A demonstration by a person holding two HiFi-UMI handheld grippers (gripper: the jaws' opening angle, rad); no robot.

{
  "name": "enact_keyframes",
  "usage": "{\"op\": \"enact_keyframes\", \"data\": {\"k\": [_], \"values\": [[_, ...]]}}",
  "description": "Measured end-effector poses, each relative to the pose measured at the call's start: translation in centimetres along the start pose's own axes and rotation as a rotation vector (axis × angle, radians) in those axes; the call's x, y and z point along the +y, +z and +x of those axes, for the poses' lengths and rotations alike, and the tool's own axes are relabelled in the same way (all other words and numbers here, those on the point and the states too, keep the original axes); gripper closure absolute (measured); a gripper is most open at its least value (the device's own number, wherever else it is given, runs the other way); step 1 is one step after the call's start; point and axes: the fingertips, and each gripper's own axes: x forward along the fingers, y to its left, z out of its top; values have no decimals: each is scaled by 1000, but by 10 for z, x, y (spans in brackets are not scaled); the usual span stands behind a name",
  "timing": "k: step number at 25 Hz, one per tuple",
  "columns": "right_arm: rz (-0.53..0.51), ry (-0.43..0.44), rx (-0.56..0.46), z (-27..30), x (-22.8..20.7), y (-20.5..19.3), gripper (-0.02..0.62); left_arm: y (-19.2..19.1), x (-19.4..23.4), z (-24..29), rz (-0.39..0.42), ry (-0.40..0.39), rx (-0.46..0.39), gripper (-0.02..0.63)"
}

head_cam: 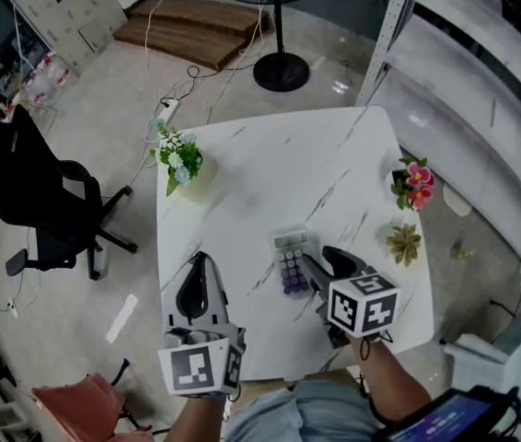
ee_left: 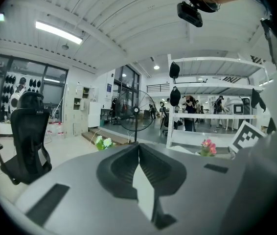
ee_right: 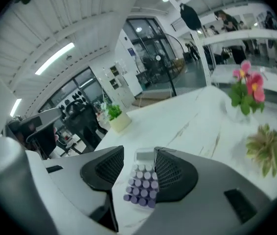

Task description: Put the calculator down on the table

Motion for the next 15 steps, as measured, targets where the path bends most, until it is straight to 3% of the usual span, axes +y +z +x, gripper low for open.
{"op": "enact_keyframes", "data": {"k": [8,12,15], "values": [[-347,-3,-377,-90,82,126,501,92,-30,-25,38,-41,-172,597],[-430,-21,-510,-125,107,158,577,128,-40,-36,56,-60,-250,597],[-481,-23,-575,-143,116,170,577,145,-43,-42,70,-65,-294,597]]}}
